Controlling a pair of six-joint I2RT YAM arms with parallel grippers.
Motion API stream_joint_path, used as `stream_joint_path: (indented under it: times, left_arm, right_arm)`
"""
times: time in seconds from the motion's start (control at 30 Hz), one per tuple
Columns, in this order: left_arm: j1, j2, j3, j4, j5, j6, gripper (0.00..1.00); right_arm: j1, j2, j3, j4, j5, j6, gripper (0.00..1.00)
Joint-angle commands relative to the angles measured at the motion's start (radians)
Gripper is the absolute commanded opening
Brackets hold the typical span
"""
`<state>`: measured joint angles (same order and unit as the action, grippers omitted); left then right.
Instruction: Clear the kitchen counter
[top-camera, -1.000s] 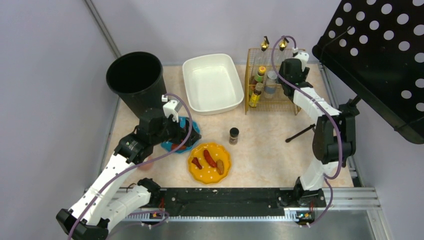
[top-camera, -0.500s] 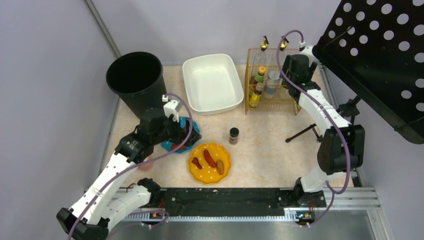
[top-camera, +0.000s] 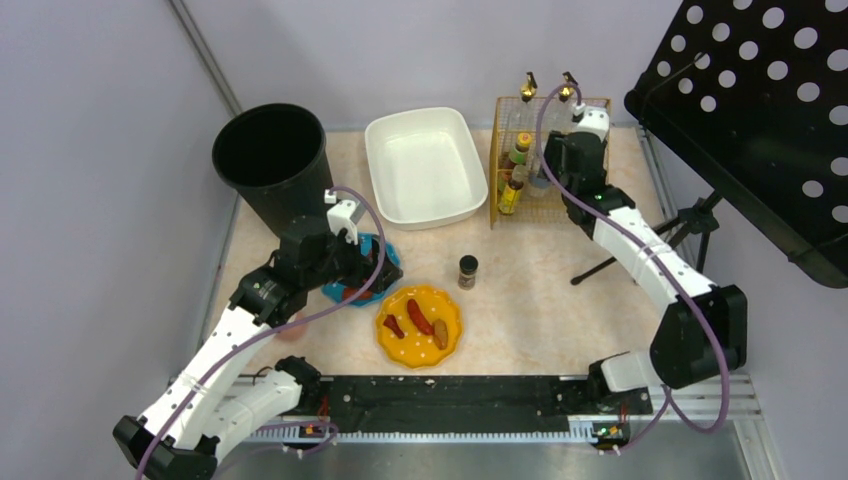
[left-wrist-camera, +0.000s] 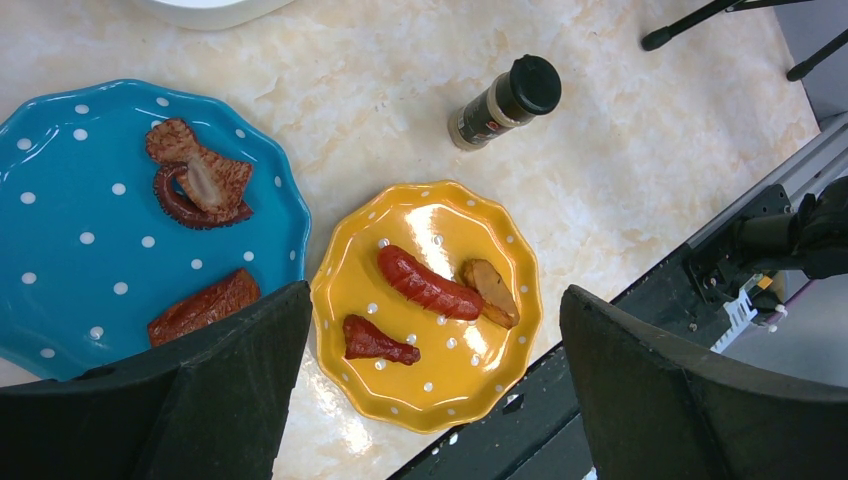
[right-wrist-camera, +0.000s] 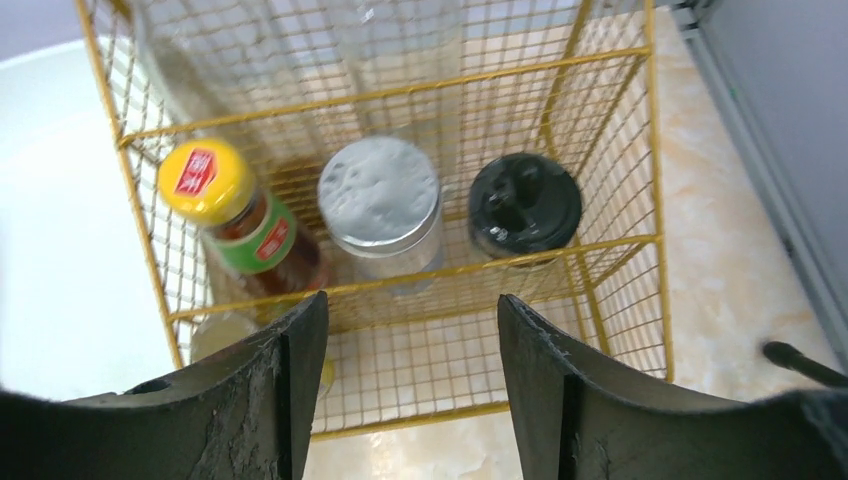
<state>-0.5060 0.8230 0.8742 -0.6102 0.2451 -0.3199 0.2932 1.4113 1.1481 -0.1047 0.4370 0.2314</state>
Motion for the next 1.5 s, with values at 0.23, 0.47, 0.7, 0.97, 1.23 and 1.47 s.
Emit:
stream_joint_path:
  times: [0.23,0.47,0.7,0.97,1.23,1.47]
  left_arm:
    - [-0.006,-0.006,0.001,0.008,-0.006,0.005,0.98]
    - [-0.005,0.001,0.003,0.007,-0.013,0.005,0.99]
    - [-0.006,0.001,0.002,0.006,-0.022,0.008,0.99]
    - [-0.005,0.012,0.002,0.004,-0.023,0.008,0.98]
    - [-0.005,0.013,0.002,0.004,-0.023,0.010,0.99]
    - [-0.004,0.013,0.002,0.003,-0.021,0.008,0.99]
  right_arm:
    - [0.105,-0.221,-0.066,-0.099,-0.282,-0.002,0.60]
    - [0.166,-0.296,-0.078,-0.215,-0.604,-0.012,0.65]
    - [0.294,-0.254,-0.137,-0.243,-0.607,-0.016,0.67]
    - [0.397,-0.155,-0.169,-0.218,-0.534,-0.017,0.69]
    - [0.471,-0.018,-0.147,-0.199,-0.453,-0.018,0.70]
    - [0.508,0.040,-0.133,-0.193,-0.385,-0.020,0.72]
